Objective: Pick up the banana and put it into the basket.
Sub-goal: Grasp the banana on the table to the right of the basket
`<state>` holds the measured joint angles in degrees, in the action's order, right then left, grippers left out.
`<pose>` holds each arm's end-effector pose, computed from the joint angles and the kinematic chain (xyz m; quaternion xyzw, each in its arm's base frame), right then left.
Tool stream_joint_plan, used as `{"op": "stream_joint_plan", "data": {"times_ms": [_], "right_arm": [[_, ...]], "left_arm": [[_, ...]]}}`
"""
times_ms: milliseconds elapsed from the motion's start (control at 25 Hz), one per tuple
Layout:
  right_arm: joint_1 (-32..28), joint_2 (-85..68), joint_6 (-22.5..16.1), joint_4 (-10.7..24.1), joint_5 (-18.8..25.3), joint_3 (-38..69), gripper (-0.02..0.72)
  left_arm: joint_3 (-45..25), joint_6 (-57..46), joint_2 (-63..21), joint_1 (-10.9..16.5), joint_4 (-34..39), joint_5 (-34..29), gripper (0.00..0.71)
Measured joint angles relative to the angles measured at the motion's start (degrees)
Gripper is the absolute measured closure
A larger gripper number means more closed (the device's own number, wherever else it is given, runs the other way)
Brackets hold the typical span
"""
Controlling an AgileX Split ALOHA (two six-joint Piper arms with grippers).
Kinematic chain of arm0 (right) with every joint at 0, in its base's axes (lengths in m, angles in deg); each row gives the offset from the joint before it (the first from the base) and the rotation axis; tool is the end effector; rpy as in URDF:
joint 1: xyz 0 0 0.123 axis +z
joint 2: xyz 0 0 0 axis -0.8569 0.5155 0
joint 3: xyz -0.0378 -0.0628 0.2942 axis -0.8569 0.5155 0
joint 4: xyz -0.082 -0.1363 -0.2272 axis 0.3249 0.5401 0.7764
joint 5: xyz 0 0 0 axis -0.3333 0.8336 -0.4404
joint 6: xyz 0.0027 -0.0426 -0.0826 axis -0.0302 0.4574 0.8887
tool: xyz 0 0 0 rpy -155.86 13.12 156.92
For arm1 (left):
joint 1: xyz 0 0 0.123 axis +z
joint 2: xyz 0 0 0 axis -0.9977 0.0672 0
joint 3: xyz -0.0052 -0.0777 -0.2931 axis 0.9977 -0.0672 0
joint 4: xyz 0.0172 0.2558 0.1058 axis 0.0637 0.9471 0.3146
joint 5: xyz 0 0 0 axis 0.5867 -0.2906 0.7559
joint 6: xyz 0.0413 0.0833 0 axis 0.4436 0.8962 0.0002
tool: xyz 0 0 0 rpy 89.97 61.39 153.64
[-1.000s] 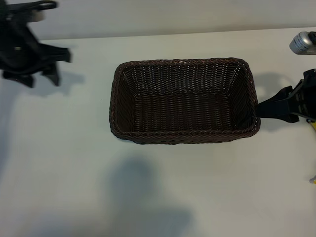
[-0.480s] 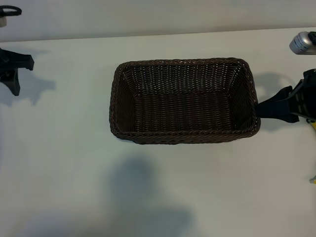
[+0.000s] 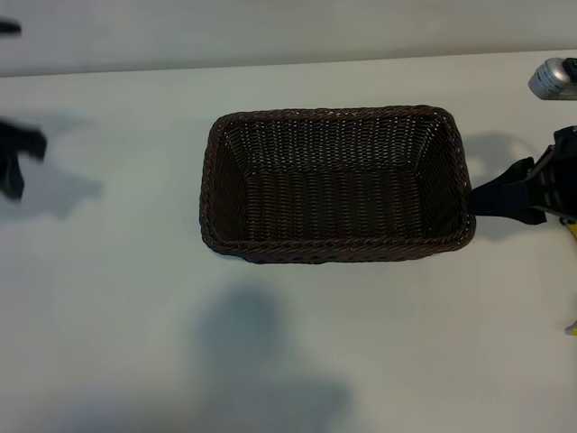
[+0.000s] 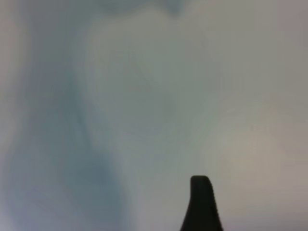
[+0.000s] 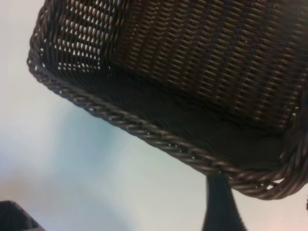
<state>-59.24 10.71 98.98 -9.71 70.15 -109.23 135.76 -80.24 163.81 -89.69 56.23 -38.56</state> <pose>0.2638 0.0549 0.2355 -0.1548 0.9132 0.2880 0.2432 0.2898 -0.0128 0.3086 0.0172 0.9930 0.0229 0.1147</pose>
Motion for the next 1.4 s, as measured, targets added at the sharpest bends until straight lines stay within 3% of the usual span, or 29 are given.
{"op": "stream_joint_plan", "data": {"times_ms": [400, 640, 1080, 1400], "right_arm": [[0.00, 0.00, 0.00, 0.00, 0.00, 0.00, 0.263], [0.00, 0.00, 0.00, 0.00, 0.00, 0.00, 0.263], [0.00, 0.00, 0.00, 0.00, 0.00, 0.00, 0.263], [0.00, 0.00, 0.00, 0.00, 0.00, 0.00, 0.263]], "left_arm": [[-25.82, -0.28, -24.58, -0.77, -0.46, 6.63, 0.150], [-35.06, 0.04, -43.24, -0.77, -0.46, 9.07, 0.150], [-37.12, 0.18, -68.65, -0.77, -0.28, 6.29, 0.150], [-37.12, 0.18, -78.29, -0.40, 0.23, 6.30, 0.150]]}}
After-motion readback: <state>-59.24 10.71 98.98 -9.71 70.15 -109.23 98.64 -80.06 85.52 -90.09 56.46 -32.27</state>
